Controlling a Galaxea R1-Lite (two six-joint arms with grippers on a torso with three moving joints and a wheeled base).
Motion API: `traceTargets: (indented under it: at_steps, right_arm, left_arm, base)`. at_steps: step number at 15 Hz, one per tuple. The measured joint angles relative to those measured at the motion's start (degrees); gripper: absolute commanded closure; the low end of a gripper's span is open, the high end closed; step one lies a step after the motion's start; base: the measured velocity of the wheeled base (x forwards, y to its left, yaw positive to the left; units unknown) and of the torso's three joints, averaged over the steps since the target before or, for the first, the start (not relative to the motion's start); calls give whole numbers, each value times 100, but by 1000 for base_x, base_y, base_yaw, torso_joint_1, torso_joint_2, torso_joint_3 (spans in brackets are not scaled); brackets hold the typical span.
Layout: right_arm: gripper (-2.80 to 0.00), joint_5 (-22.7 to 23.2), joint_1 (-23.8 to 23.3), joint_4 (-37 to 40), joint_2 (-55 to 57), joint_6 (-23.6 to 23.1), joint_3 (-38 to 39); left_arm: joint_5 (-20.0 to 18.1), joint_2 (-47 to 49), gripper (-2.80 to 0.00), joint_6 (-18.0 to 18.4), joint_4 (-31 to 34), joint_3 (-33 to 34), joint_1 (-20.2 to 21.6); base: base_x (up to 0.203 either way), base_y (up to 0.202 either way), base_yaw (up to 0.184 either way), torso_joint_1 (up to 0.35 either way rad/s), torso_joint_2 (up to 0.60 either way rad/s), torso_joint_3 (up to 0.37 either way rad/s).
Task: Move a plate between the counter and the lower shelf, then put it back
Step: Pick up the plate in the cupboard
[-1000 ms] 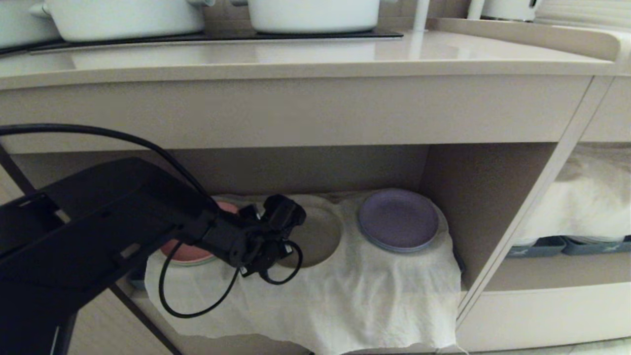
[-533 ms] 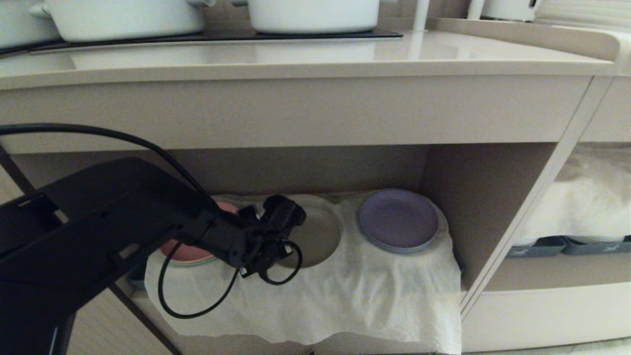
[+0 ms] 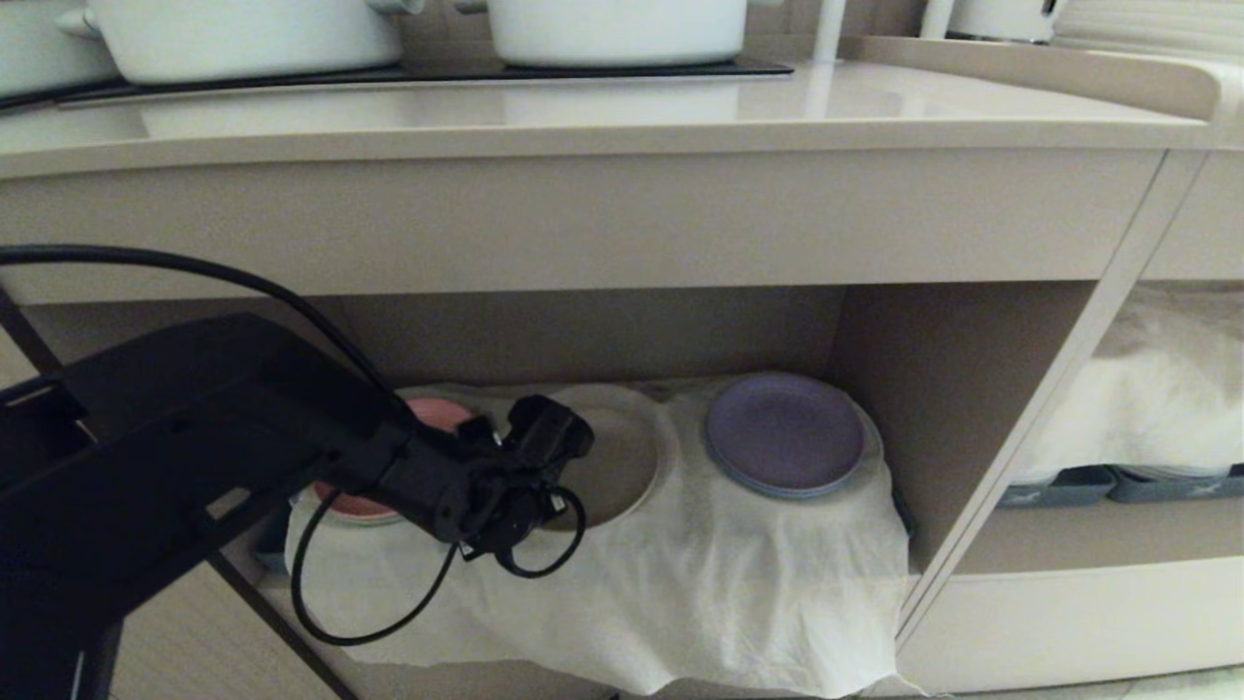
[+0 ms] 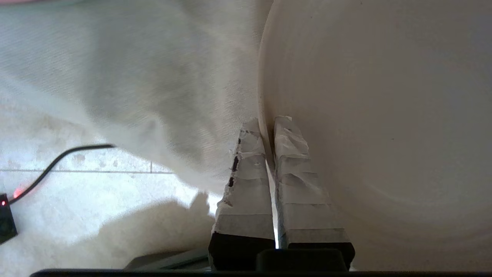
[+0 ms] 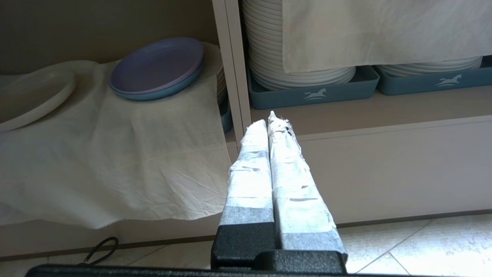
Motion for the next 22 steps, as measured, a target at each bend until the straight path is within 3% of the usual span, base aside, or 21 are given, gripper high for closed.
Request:
traceTargets:
  at_steps: [8,18,22]
  right_arm:
    - [0,-2,0,0,0,-1,0]
    - [0,-2,0,0,0,1,0]
    - [0,-4,0,0,0,-1,0]
  left_arm:
    - [-12,-339,0,-193,129,538,0]
    - [-12,-549,0,-750,228,554,-54]
    - [-17,-591,0,-790,239,571,-73]
  base:
    - [0,0,0,0,0,0]
    - [0,0,0,0,0,0]
    - [0,0,0,0,0,0]
